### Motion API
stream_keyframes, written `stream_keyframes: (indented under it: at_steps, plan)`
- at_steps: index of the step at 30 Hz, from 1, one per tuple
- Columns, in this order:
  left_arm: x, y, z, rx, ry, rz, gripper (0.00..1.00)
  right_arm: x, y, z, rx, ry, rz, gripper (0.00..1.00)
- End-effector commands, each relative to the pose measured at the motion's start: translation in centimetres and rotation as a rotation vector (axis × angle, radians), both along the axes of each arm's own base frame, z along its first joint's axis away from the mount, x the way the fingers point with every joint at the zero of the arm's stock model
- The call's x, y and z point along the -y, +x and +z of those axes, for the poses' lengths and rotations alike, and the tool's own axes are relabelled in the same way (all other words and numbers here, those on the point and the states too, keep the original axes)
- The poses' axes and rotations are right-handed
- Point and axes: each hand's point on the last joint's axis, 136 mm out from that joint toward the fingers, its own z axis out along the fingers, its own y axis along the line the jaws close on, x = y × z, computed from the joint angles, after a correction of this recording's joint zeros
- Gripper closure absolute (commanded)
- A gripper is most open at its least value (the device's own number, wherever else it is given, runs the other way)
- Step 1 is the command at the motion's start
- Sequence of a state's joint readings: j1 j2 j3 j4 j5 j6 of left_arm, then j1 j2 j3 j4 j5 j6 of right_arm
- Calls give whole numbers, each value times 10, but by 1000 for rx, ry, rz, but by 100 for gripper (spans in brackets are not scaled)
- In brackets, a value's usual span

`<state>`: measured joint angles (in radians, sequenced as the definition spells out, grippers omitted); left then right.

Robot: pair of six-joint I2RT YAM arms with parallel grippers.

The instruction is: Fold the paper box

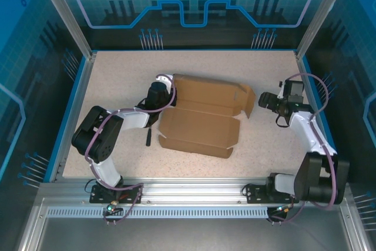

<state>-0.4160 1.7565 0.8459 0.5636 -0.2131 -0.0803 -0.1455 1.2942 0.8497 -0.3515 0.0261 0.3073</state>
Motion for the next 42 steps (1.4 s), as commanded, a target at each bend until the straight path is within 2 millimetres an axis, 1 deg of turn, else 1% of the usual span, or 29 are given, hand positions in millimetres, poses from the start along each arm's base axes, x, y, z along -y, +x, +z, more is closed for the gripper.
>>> stream_keyframes:
  at_steps: [1,3,7,13,16,20,27,31,36,42]
  plan:
    - [-2,-1,15,30,-41,11,100,-19,18,-5,20,95,92,17]
    - [-1,-1,16,31,-43,9,100,-29,20,-10,9,112,136,20]
    - [-1,-2,16,29,-44,7,100,-46,17,-12,18,132,206,23]
    - [-1,-2,17,30,-48,6,100,-71,13,-7,68,167,309,28]
    - [-1,-2,17,30,-47,5,100,-81,11,-8,77,179,352,31]
    - [-1,-2,17,30,-48,4,100,-89,12,-4,117,193,405,34]
    - [0,-2,16,27,-49,1,100,-111,17,14,231,185,545,39]
    - [0,-3,16,27,-51,-1,100,-122,18,17,258,170,609,43]
    - [0,-3,16,28,-50,-1,100,-133,17,15,275,167,672,48]
    - [0,-3,17,27,-50,-1,100,-142,19,14,290,164,723,50]
